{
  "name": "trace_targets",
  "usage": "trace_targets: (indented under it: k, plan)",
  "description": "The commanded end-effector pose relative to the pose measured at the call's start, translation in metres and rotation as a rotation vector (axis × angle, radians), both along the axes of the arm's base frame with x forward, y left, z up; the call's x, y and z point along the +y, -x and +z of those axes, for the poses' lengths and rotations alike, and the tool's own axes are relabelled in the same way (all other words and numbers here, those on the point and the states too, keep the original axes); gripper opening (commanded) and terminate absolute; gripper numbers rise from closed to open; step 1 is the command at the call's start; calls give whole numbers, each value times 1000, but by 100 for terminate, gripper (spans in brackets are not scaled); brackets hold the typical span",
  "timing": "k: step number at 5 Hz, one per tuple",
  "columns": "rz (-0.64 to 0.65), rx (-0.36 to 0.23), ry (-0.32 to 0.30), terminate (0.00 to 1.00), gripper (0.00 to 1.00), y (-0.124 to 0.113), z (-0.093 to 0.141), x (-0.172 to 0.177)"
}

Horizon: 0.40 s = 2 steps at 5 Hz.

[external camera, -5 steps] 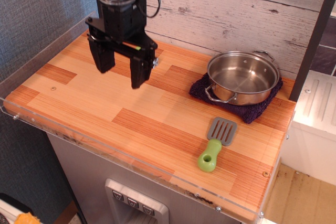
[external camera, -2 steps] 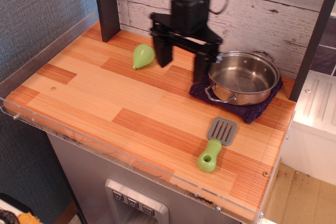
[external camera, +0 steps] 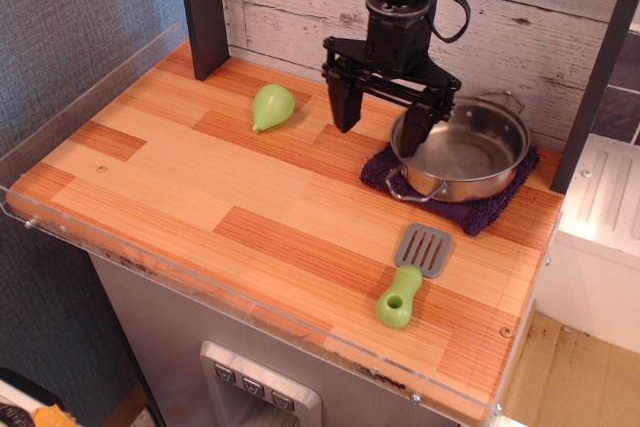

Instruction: Move the silver pot to the bottom left of the table.

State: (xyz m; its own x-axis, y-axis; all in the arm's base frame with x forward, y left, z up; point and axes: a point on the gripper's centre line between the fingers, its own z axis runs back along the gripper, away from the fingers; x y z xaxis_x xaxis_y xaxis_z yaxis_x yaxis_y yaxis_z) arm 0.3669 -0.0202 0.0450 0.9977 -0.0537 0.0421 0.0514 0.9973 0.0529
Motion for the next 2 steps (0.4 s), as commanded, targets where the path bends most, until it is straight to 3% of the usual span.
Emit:
trace_targets:
  k: [1,2]
  plan:
    - [22,3,-14,0,100,-8,-8,6]
    - [12,-2,-12,0,0,-6,-8,7]
